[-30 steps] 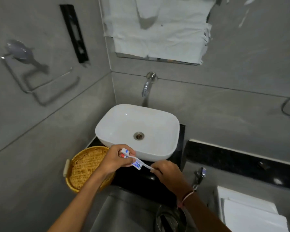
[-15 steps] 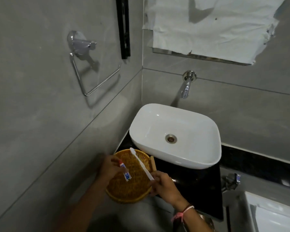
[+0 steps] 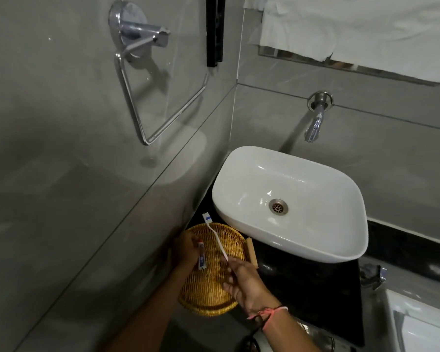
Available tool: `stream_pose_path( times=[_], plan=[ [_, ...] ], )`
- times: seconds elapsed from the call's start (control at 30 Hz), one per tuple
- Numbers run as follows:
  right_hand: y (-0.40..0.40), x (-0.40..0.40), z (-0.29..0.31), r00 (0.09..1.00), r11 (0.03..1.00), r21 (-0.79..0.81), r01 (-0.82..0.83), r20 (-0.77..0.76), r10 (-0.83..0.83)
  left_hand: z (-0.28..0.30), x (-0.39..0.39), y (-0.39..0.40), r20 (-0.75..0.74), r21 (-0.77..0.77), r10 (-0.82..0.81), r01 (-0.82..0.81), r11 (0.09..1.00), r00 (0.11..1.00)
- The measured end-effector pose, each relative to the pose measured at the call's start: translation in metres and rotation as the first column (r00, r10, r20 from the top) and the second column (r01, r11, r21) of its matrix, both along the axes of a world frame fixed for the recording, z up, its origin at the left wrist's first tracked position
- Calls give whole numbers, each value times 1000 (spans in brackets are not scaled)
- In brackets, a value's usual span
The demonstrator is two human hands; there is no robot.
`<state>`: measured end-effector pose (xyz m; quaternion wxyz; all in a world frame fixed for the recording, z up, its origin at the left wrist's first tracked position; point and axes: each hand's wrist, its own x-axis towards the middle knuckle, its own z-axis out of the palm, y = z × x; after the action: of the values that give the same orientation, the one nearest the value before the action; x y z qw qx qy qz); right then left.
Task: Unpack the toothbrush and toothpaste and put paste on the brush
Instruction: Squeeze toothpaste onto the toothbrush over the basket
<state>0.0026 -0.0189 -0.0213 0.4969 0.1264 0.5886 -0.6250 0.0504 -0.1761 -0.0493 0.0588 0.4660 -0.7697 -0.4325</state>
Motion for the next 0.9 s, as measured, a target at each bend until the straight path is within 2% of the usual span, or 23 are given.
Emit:
stream_pose_path(
  times=[0.1, 0.33, 0.43, 0.5, 0.63, 0.73, 0.9],
  plan=[
    [-5, -5, -1, 998, 997, 53, -62, -2, 62, -4, -4, 4, 26, -79, 31, -28, 996, 999],
    [-16, -17, -5, 978, 977, 93, -193, -66, 199, -8, 1, 7, 106, -182, -16, 35, 983, 994],
    [-19, -22, -6, 960, 963, 95, -251, -100, 260, -8, 5, 10, 97, -210, -30, 50, 976, 995],
    [-21, -24, -11, 941, 948, 151, -281, -154, 303, -9, 6, 11, 71, -211, -41, 55, 976, 997],
    [-29, -30, -21, 812, 871, 367, -326, -363, 457, -12, 10, 5, 54, -175, -82, 91, 980, 995],
    [-35, -33, -18, 737, 822, 449, -351, -409, 538, -12, 12, 2, 69, -146, -127, 136, 980, 989],
    [-36, -32, -25, 658, 787, 524, -327, -471, 587, -19, 17, 12, 81, -196, -193, 205, 959, 978]
  ],
)
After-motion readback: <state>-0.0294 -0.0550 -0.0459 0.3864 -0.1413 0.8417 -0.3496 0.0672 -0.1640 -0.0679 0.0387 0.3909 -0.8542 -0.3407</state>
